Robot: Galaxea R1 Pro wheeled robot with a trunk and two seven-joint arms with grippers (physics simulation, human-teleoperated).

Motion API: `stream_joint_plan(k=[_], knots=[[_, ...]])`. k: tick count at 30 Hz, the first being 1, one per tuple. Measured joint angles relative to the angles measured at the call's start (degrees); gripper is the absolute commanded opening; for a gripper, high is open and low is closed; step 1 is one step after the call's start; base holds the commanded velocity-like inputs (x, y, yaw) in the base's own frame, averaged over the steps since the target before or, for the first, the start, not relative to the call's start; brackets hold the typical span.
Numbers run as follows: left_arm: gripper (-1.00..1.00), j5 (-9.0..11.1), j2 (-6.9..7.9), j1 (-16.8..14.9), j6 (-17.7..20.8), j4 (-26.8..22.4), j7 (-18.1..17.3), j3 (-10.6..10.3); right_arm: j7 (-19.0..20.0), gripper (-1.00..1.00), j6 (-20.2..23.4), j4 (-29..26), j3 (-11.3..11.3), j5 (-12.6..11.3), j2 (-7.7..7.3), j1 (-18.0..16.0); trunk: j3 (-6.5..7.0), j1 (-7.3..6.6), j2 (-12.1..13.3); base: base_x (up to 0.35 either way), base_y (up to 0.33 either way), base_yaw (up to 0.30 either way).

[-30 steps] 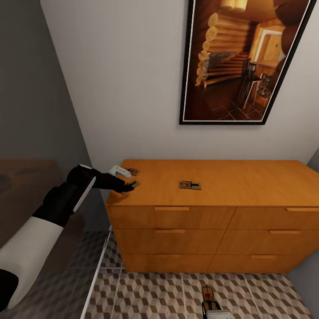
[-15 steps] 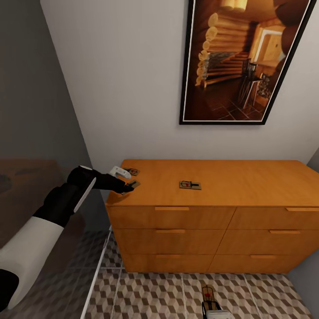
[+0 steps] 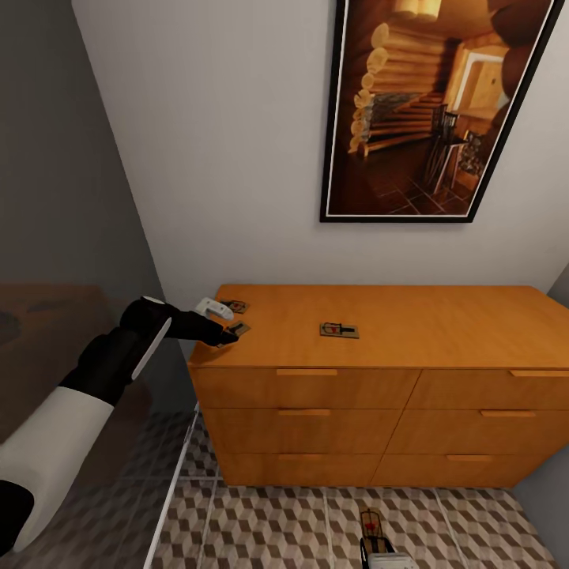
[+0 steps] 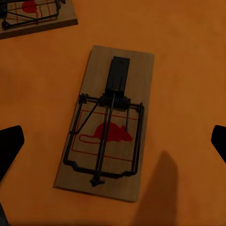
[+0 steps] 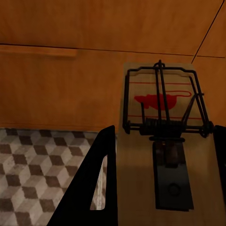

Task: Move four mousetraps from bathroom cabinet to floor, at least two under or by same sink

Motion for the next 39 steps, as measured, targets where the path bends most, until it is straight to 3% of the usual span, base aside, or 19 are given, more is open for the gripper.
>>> stream_joint_plan(k=[18, 39], knots=[[1.00, 0.00, -0.01, 0.04, -0.08, 1.03, 0.00, -2.02, -0.01, -1.00, 0.00, 0.00, 0.00, -0.01, 0.00, 0.03, 0.00, 0.00, 0.00, 0.000, 0.000, 0.000], [1.00, 0.00, 0.07, 0.08, -0.08, 1.10, 0.00, -2.13, 0.00, -1.00, 0.00, 0.00, 0.00, -0.01, 0.00, 0.00, 0.00, 0.00, 0.00, 0.000, 0.000, 0.000]])
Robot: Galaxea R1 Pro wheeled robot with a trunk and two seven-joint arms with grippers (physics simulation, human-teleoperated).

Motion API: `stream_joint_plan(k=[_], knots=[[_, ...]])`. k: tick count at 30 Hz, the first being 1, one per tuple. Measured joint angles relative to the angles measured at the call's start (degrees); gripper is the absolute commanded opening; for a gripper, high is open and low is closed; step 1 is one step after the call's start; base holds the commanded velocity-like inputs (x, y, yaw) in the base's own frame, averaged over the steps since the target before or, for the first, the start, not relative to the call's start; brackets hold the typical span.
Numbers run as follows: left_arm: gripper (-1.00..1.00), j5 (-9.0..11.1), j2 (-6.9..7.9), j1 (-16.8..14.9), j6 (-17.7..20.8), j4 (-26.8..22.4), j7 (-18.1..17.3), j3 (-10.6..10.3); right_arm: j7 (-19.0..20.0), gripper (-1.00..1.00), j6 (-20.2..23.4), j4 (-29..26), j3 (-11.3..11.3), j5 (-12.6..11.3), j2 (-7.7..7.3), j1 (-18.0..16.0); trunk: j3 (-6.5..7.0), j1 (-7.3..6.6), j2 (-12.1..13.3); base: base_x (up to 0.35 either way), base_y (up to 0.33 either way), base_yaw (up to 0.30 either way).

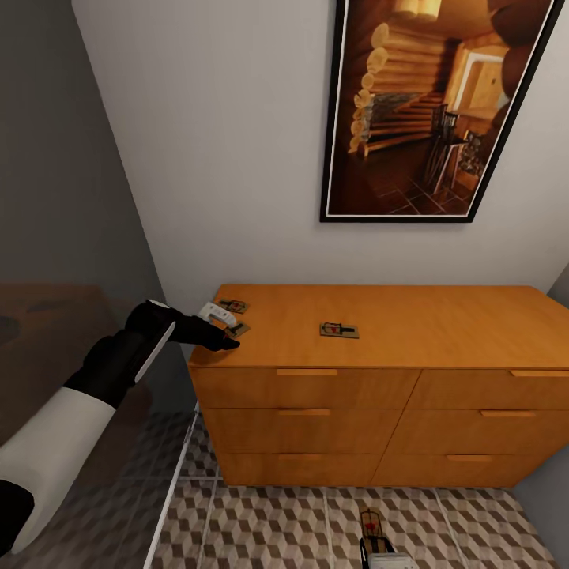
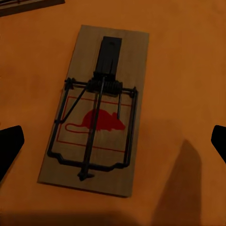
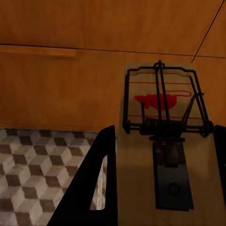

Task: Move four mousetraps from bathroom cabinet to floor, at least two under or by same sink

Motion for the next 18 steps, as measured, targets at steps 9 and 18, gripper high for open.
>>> stream_joint_plan(k=[9, 18], knots=[[1.00, 0.00, 0.01, -0.01, 0.00, 0.29, 0.00, 0.03, 0.00, -1.00, 0.00, 0.00, 0.00, 0.01, 0.00, 0.03, 0.00, 0.00, 0.00, 0.000, 0.000, 0.000], [1.00, 0.00, 0.01, -0.01, 0.00, 0.38, 0.00, 0.03, 0.00, -1.00, 0.00, 0.00, 0.00, 0.04, 0.00, 0.03, 0.00, 0.00, 0.00, 0.000, 0.000, 0.000]])
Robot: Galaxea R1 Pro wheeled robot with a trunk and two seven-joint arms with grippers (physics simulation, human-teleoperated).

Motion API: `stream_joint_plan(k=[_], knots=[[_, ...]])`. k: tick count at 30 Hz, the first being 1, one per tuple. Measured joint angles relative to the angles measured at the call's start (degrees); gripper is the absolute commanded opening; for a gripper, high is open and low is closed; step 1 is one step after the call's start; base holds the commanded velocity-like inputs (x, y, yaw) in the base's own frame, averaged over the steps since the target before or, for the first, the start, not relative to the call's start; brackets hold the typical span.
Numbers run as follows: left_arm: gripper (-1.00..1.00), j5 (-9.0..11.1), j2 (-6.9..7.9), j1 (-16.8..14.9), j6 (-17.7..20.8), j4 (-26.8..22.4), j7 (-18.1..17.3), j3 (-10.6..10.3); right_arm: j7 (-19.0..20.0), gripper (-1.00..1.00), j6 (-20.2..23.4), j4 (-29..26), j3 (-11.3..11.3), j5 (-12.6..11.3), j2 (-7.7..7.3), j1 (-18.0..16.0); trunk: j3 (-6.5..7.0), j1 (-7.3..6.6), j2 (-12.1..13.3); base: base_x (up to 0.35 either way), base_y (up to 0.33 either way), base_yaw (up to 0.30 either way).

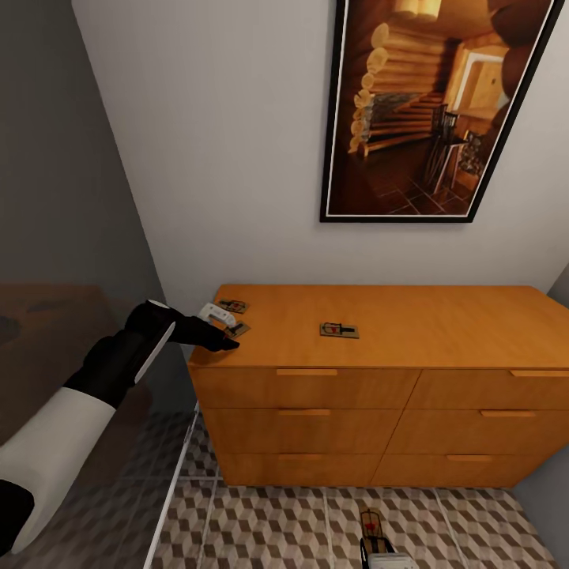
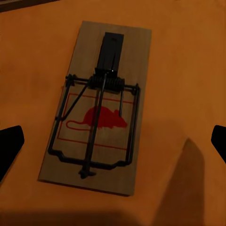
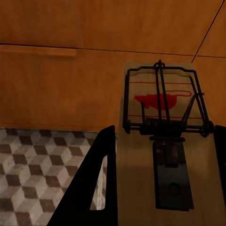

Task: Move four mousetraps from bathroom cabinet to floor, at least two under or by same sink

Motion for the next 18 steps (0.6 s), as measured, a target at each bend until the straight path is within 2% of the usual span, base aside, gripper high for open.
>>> stream_joint_plan(k=[18], knots=[[1.00, -0.05, 0.00, -0.01, 0.00, 0.10, 0.00, 0.00, -0.01, -1.00, 0.00, 0.00, 0.00, -0.04, 0.06, -0.04, 0.00, 0.00, 0.00, 0.000, 0.000, 0.000]])
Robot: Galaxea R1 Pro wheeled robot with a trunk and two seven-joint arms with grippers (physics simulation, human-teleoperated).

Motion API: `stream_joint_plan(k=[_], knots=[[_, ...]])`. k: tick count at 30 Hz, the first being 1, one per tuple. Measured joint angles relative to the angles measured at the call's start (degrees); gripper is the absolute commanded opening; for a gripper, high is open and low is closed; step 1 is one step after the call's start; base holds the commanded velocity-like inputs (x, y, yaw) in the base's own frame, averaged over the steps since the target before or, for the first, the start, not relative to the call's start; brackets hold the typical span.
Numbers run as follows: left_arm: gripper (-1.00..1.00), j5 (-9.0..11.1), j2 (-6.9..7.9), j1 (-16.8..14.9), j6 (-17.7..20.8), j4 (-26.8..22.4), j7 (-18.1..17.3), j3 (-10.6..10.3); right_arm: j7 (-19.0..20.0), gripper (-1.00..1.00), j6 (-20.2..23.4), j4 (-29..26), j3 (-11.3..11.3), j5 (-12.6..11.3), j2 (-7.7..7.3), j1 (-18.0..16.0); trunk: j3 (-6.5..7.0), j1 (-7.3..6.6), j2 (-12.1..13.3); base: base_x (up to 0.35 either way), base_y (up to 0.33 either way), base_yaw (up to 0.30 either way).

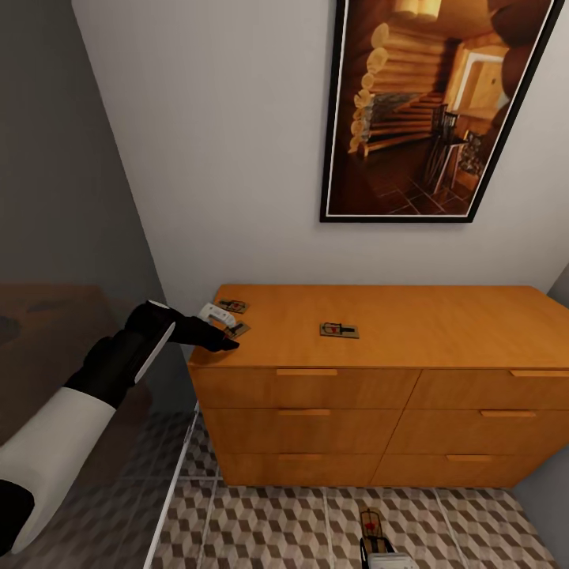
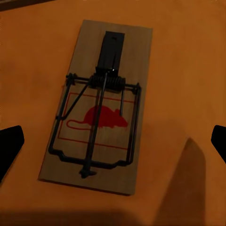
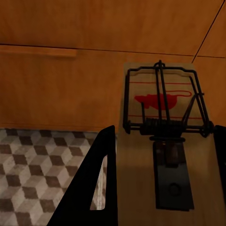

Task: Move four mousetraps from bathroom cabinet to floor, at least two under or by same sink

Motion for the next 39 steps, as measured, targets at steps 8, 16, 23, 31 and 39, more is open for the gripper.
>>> stream_joint_plan(k=[8, 16, 23, 31, 39], knots=[[1.00, 0.00, 0.00, 0.00, 0.00, 0.04, 0.00, 0.02, 0.00, -1.00, 0.00, 0.00, 0.00, 0.00, 0.02, 0.00, 0.00, 0.00, 0.00, 0.000, 0.000, 0.000], [1.00, 0.00, 0.00, 0.03, 0.00, 0.42, 0.00, -0.01, 0.00, -1.00, 0.00, 0.00, 0.00, 0.00, 0.00, 0.02, 0.00, 0.00, 0.00, 0.000, 0.000, 0.000], [1.00, -0.02, 0.00, 0.03, 0.00, 0.97, 0.00, -0.02, 0.01, -1.00, 0.00, 0.00, 0.00, 0.02, 0.00, 0.01, 0.00, 0.00, 0.00, 0.000, 0.000, 0.000], [1.00, -0.02, 0.00, 0.01, -0.02, 1.32, 0.00, 0.01, 0.00, -1.00, 0.00, 0.00, 0.00, 0.00, -0.02, 0.00, 0.00, 0.00, 0.00, 0.000, 0.000, 0.000], [1.00, -0.02, 0.00, 0.00, -0.06, 1.36, 0.01, -0.01, 0.01, -1.00, 0.00, 0.00, 0.00, 0.00, -0.05, 0.01, 0.01, 0.00, 0.00, 0.000, 0.000, 0.000]])
